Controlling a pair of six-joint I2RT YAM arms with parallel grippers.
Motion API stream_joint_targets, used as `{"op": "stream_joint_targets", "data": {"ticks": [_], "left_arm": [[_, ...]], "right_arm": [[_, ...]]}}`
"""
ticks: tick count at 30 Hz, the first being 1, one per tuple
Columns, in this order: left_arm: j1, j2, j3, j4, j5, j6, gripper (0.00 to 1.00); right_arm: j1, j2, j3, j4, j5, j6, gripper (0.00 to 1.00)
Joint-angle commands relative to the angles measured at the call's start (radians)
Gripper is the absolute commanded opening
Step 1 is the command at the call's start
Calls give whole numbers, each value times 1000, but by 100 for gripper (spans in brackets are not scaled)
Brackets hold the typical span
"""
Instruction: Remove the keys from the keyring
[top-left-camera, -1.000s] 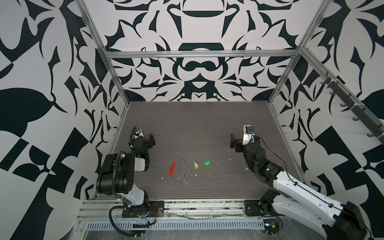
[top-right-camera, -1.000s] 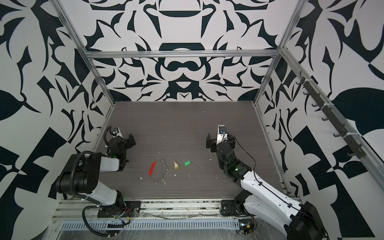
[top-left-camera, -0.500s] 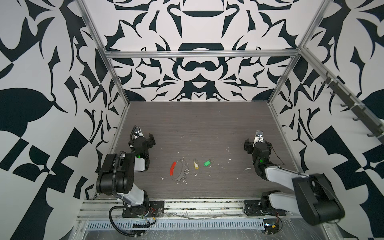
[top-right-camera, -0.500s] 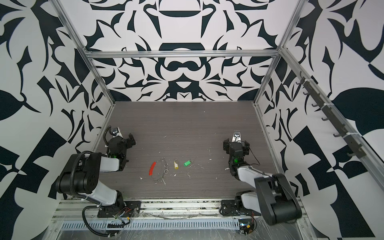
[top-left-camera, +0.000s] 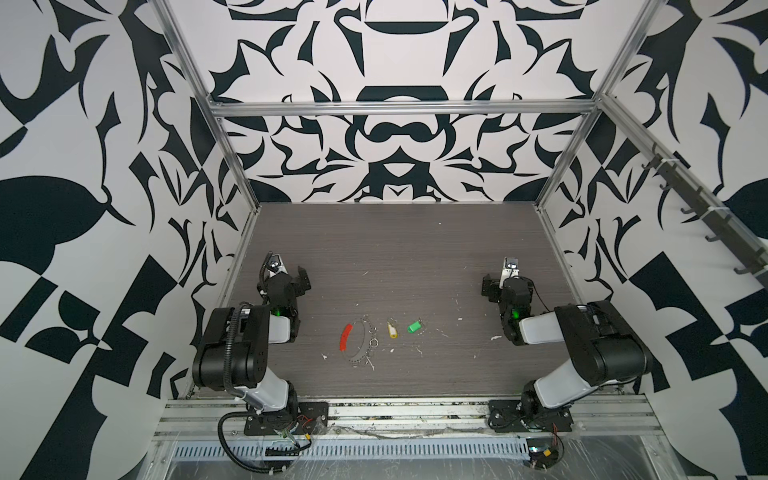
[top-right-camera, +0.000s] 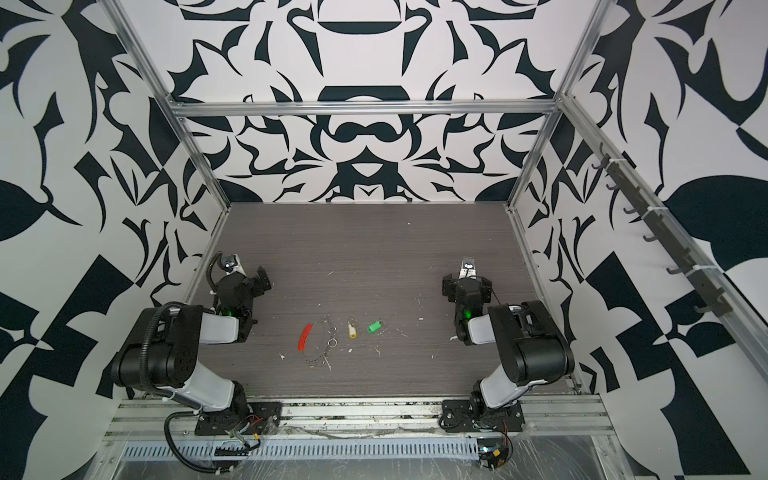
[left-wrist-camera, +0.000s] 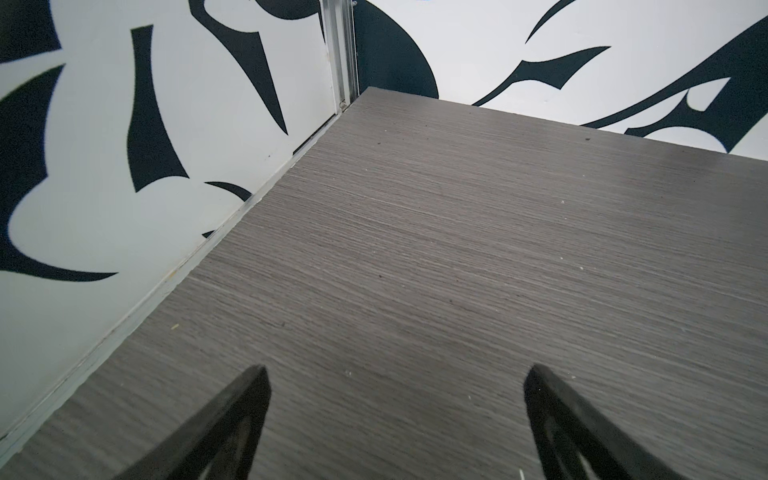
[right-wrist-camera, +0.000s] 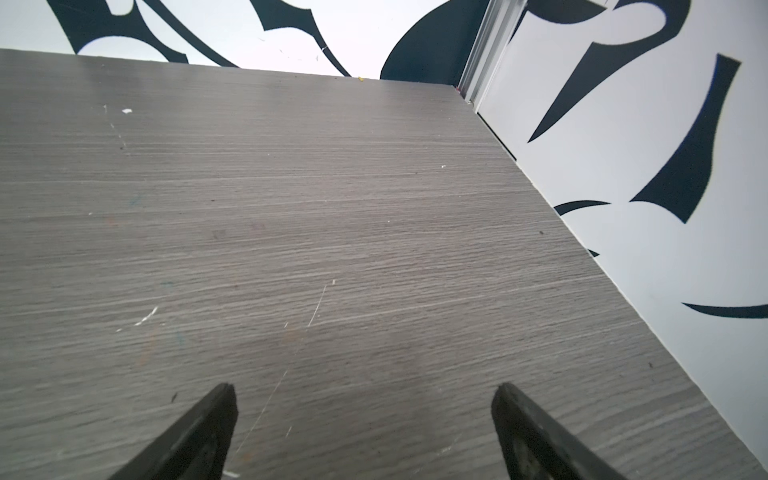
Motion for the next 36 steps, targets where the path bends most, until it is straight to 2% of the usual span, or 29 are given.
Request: {"op": "stream_joint_targets", "data": {"ticks": [1,36], "left_arm": [[4,-3,1,25,-8,-4,99],[4,-4,-1,28,-8,-5,99]], "right_arm": [[-4,-14,15,28,39,21,100],[-3,-11,13,40,37,21,100]]}}
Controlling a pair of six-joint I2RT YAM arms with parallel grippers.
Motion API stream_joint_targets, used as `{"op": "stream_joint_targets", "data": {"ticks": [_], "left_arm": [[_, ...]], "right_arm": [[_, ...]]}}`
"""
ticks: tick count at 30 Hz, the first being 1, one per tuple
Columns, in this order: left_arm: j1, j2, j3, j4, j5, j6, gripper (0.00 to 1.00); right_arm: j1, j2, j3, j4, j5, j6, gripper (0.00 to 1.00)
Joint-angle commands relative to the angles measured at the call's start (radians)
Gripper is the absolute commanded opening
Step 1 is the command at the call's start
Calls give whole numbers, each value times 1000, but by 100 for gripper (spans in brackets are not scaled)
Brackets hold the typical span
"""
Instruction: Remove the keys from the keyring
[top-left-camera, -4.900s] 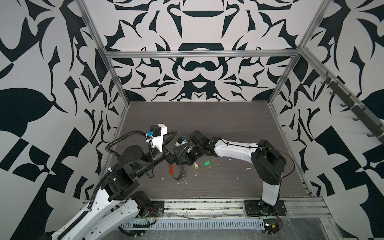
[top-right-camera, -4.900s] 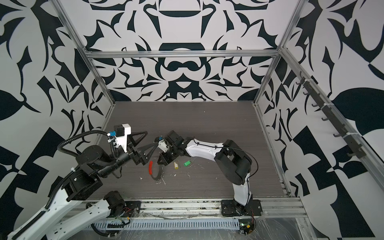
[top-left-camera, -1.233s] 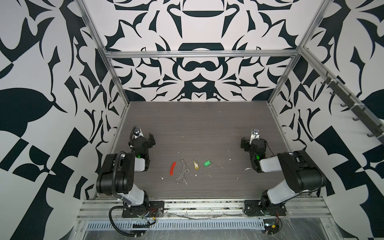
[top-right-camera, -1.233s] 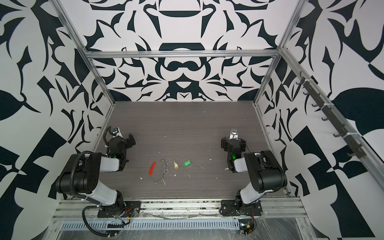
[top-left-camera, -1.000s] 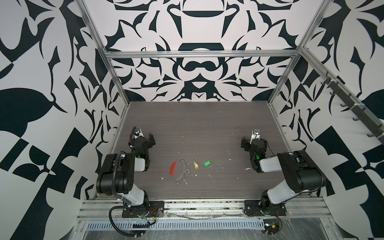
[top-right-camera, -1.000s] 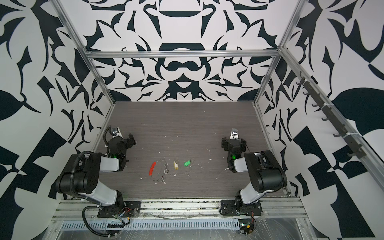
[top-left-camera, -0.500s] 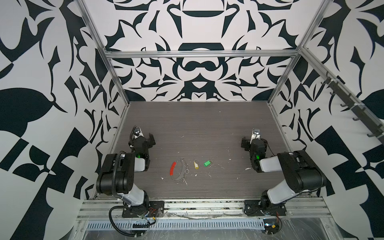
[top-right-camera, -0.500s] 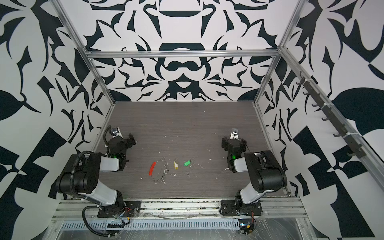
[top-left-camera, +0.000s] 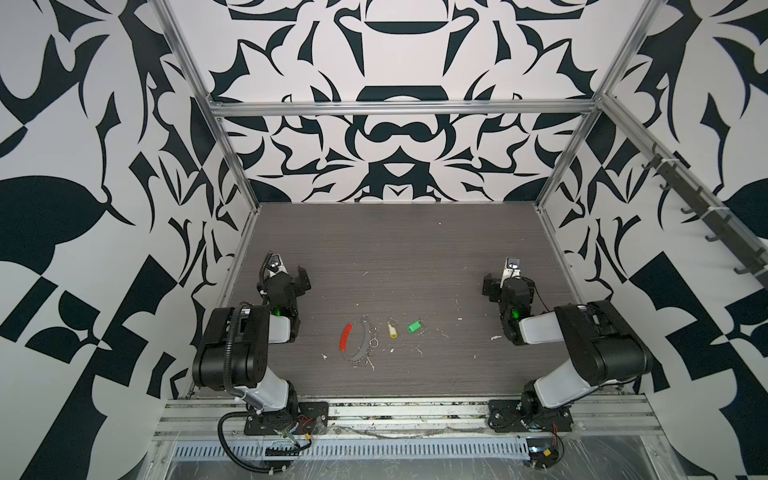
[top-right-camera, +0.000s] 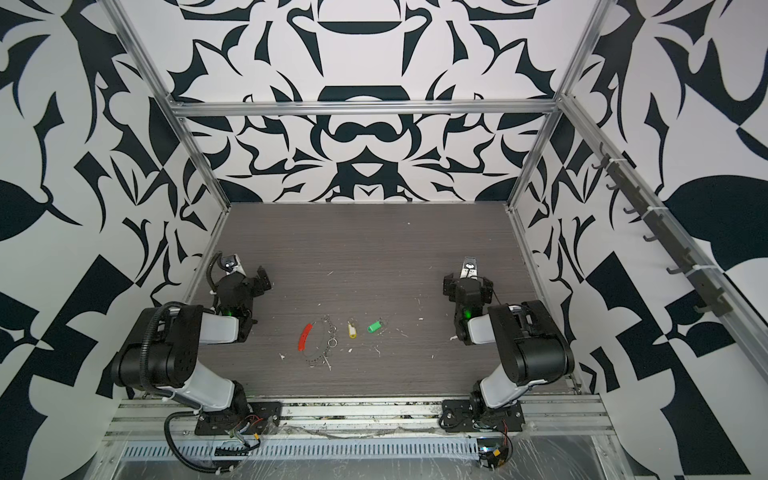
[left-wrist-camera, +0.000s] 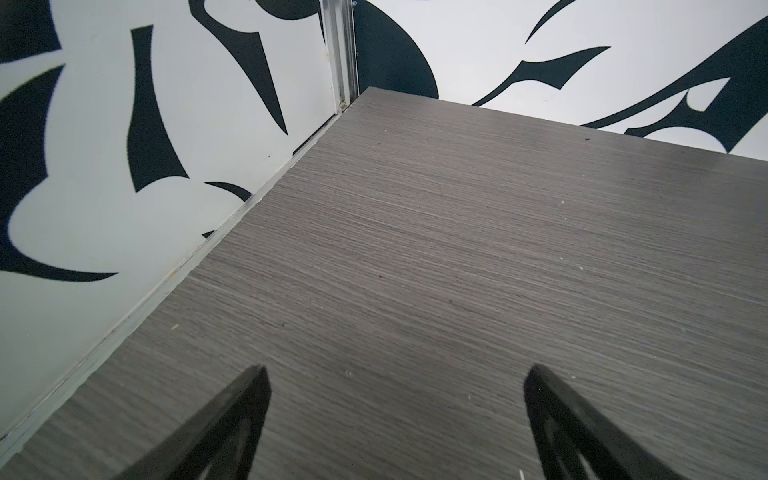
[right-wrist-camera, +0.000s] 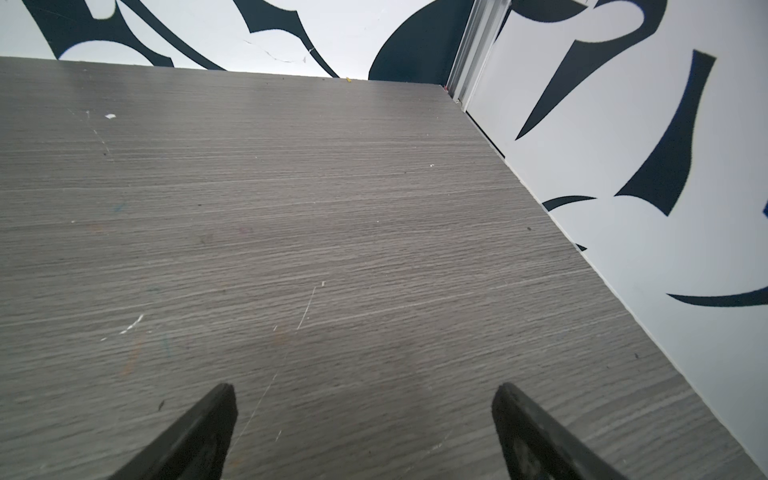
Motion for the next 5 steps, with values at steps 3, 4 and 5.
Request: {"op": "stream_joint_targets", "data": {"ticks": [3,4,5], "left_arm": [[4,-5,0,28,-8,-4,99],[4,-4,-1,28,-9,-5,99],[4,-4,-1,28,-9,-5,99]], "right_arm": [[-4,-11,13,38,16,9,100],[-4,-13,12,39,16,7,100],[-3,-13,9,40,17,6,100]]}}
